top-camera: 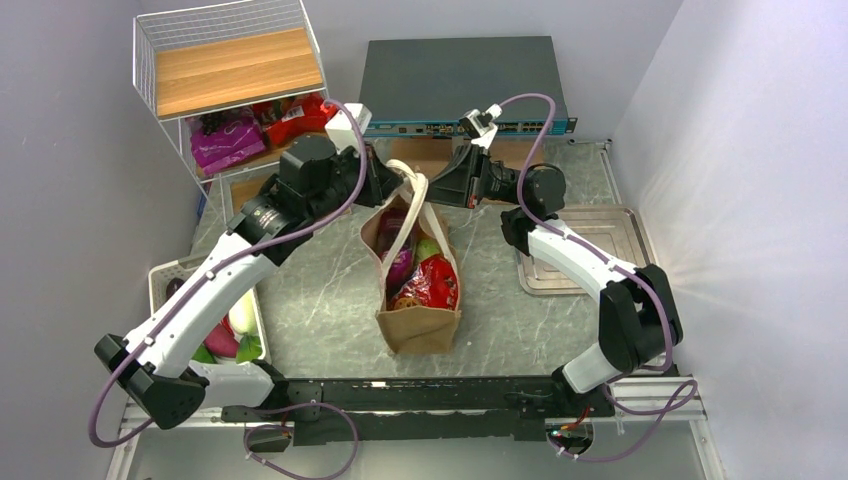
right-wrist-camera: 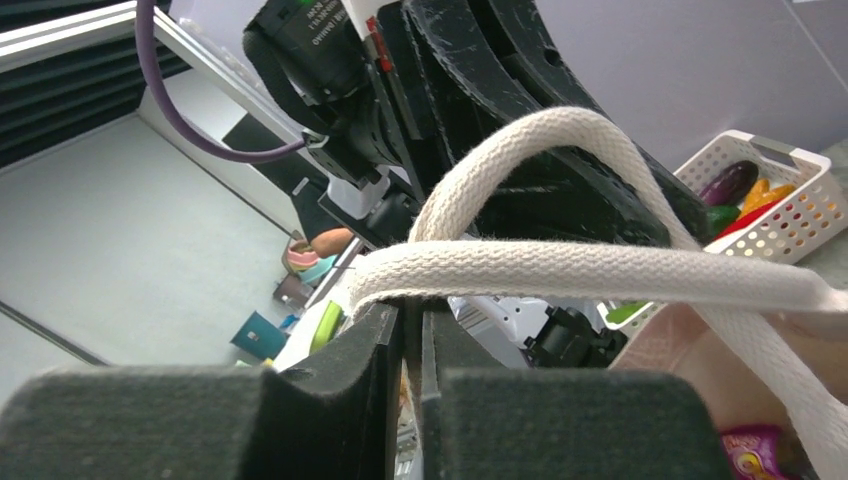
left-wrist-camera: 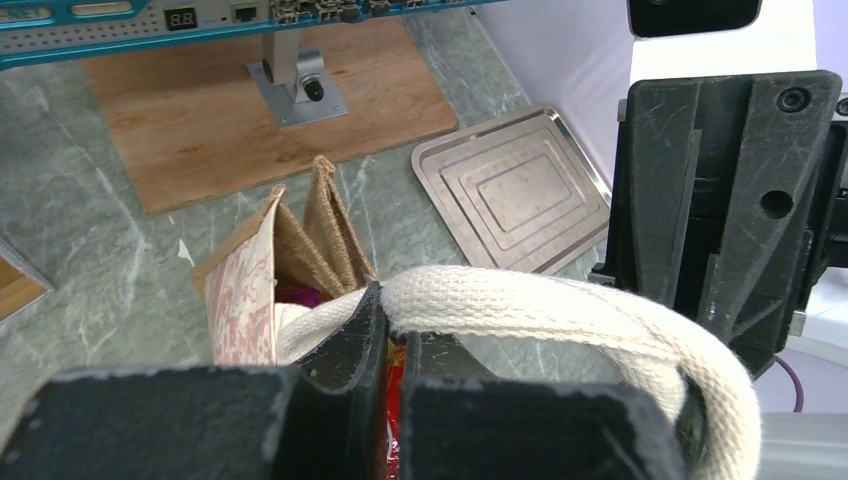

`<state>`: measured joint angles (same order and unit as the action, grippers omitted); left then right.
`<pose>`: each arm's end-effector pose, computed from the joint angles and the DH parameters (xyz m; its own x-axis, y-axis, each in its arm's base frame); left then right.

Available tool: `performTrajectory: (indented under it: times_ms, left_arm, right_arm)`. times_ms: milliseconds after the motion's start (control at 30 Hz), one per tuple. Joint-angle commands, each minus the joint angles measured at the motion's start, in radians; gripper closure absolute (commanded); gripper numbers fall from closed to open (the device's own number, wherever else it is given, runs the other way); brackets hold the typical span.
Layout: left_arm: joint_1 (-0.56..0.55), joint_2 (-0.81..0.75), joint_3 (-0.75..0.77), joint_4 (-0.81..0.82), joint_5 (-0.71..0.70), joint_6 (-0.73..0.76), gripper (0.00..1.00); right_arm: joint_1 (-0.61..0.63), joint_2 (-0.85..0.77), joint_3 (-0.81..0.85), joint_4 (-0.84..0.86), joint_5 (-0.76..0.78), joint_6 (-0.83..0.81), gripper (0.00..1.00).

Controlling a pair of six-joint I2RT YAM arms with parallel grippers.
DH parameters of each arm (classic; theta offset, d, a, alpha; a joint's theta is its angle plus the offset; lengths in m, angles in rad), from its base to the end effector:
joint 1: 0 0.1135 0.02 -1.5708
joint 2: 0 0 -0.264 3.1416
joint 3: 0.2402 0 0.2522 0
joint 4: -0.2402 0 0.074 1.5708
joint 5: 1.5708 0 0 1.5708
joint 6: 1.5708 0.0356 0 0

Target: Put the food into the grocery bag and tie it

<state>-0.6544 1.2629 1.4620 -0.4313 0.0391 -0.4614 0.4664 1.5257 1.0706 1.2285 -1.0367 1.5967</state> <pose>0.2172 -0.1684 0.4471 -0.4477 -0.2172 -0.8674 0.4904 0.7515 -0.4413 0.2724 0.1715 0.3878 -0.7949 0.1696 -0.5825 -0.6036 -0.3186 0.7309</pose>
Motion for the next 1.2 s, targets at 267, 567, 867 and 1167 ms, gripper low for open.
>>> performTrajectory:
  times_ms: [267,567,867,1167]
  left_arm:
    - [0.006,-0.077,0.047,0.076,-0.036,-0.023,1.0]
    - [0.006,-0.083,0.043,0.074,-0.036,-0.019,1.0]
    - [0.006,-0.081,0.05,0.067,-0.036,-0.014,1.0]
    - [0.006,-0.076,0.054,0.069,-0.036,-0.011,1.0]
  right_arm:
    - [0.006,-0.106,0.017,-0.081,-0.001,-0.125,0.74]
    - [0.006,-0.125,0.014,-0.174,-0.018,-0.194,0.7]
    - [-0.004,-0.145,0.037,-0.337,-0.044,-0.321,0.69]
    - [-0.011,-0.158,0.045,-0.406,-0.048,-0.376,0.68]
